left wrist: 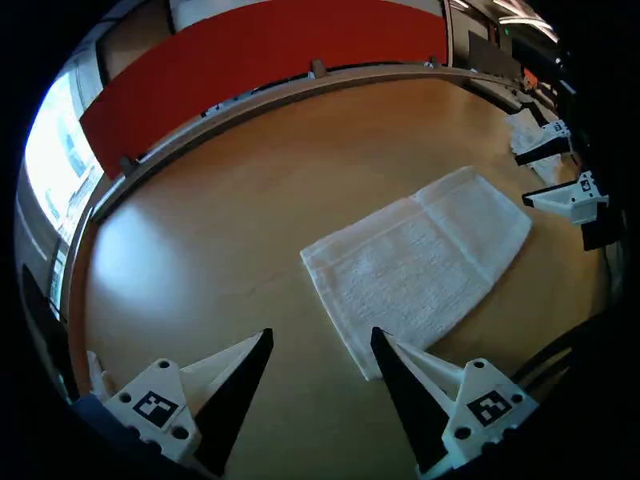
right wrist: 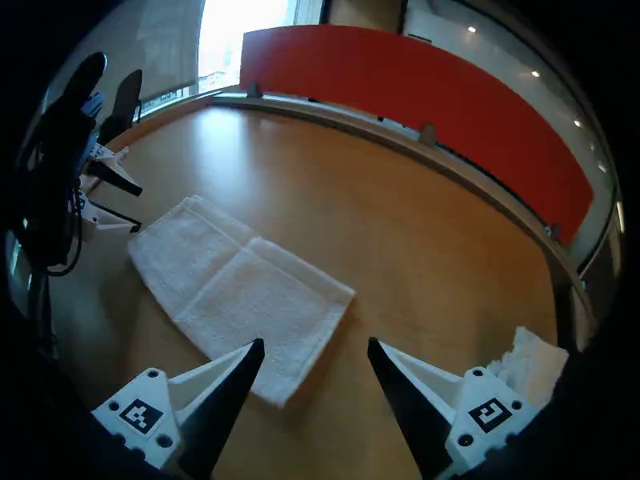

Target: Fold towel

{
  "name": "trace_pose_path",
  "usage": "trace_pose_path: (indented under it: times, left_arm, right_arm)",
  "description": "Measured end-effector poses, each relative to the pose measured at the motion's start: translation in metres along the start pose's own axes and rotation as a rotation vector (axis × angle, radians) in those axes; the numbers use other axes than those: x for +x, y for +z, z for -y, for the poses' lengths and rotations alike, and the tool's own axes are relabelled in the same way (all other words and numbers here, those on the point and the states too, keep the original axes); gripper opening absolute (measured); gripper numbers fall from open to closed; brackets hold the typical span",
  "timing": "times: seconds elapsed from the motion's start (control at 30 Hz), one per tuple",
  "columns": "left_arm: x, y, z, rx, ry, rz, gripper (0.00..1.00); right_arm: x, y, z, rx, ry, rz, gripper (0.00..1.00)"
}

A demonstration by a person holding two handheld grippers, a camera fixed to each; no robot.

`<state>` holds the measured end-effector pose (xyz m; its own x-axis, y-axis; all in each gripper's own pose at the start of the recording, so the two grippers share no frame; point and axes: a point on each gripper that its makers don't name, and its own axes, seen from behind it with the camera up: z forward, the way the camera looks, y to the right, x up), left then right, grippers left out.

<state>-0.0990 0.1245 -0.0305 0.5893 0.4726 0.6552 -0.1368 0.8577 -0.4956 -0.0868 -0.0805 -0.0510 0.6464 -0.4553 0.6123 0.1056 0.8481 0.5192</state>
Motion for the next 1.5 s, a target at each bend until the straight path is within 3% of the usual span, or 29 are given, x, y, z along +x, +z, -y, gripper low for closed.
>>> trace_pose_path:
  times: [0.47, 0.87, 1.5]
  left_arm:
    - [-0.021, -0.019, -0.012, -0.006, -0.054, 0.009, 0.91]
    - [-0.033, -0.028, -0.013, 0.006, -0.078, 0.014, 0.91]
    - [-0.071, -0.065, -0.011, 0.073, -0.226, 0.015, 0.91]
  right_arm:
    - [-0.016, -0.022, 0.011, 0.001, 0.005, 0.002, 1.0]
    - [-0.019, -0.023, 0.016, 0.022, -0.006, 0.001, 1.0]
    - [-0.02, -0.011, 0.026, 0.107, -0.102, 0.013, 1.0]
